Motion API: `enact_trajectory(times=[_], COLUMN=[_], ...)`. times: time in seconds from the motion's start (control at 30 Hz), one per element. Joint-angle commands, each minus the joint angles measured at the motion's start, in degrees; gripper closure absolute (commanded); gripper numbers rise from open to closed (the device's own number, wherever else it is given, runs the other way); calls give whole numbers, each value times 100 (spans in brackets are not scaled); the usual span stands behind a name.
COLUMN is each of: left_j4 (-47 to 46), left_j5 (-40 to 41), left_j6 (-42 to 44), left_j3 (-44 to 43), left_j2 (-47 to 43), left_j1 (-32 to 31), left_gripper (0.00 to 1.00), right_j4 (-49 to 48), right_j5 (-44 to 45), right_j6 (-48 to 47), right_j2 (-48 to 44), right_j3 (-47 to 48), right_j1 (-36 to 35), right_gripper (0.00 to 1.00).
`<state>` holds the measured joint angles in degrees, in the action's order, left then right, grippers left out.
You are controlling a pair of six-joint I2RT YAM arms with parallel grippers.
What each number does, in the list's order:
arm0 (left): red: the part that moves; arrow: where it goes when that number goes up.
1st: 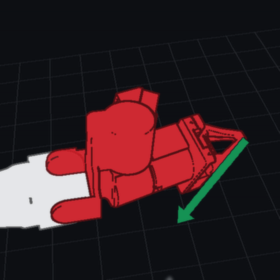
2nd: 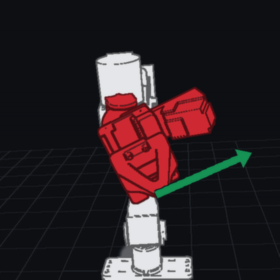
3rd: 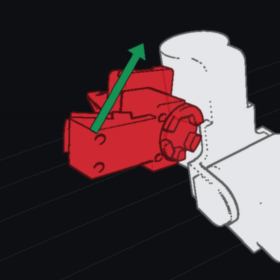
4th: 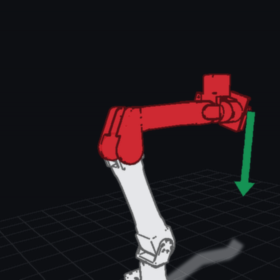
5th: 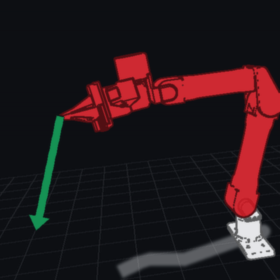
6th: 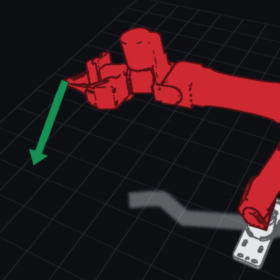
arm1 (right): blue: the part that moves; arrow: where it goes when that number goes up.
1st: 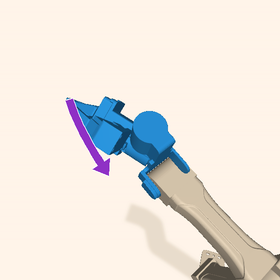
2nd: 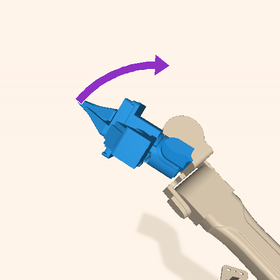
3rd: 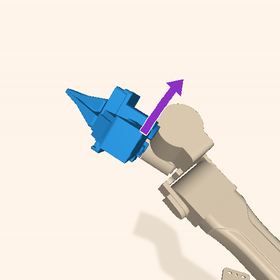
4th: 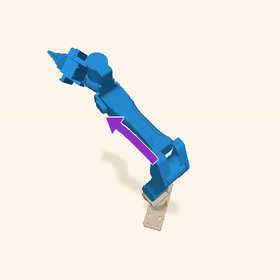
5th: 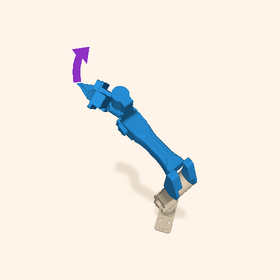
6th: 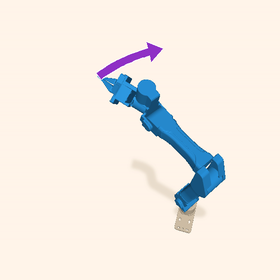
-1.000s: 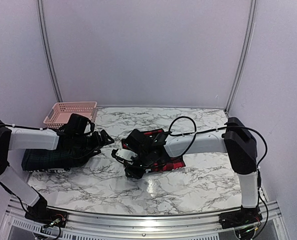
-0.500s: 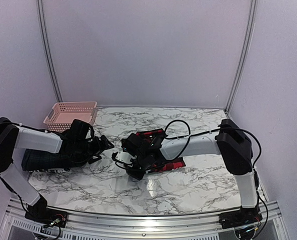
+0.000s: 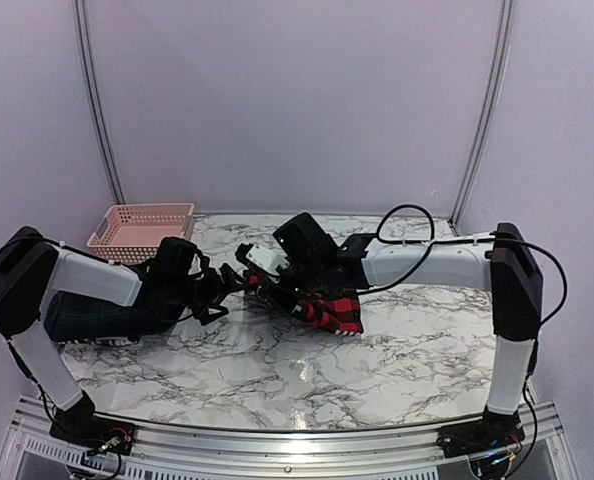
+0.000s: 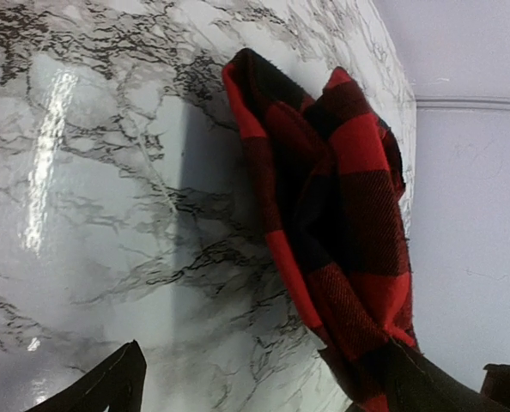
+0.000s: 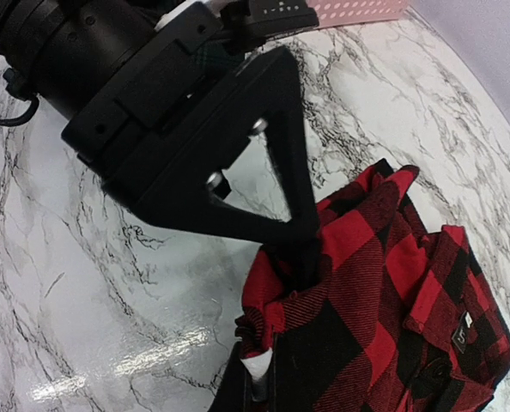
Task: Fold and stack the mixed laundry pile
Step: Pass from the right arm to the left
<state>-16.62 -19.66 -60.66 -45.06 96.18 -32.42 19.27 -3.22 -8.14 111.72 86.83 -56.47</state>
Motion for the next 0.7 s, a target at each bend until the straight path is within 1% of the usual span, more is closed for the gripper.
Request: enact_trajectory(times=[0.0,0.27,0.47,0.57,0.63,0.67], left_j4=[-1017,-1739,-2002,-2161,-2260,-2322], left_j5=[-187,-212,-373,-536,-699,-744], left_j6=[-626,-1245,-1483,-1644,-1737,-1772], left_j3=[-73,-206,-502,-661,-709,-714], left_j2=[219,683,1148,1379,1515,1571], left_j1=[-73,-139,-291,-359,-370,-370], left_gripper=[1,1,2,11,24,34], right_j4=[-222,-266,-270,-257,-251,-256], right_j5=[-280,-381,-365,-346,-331,-324], right_j6=[92,164,142,114,83,84], right_j2=[2,75,160,196,213,203], right_j3=[-40,-16,-17,-16,-44,-70], right_j1=[-36,-65,-72,-75,-74,-83], right_gripper=[100,100,100,100,100,100])
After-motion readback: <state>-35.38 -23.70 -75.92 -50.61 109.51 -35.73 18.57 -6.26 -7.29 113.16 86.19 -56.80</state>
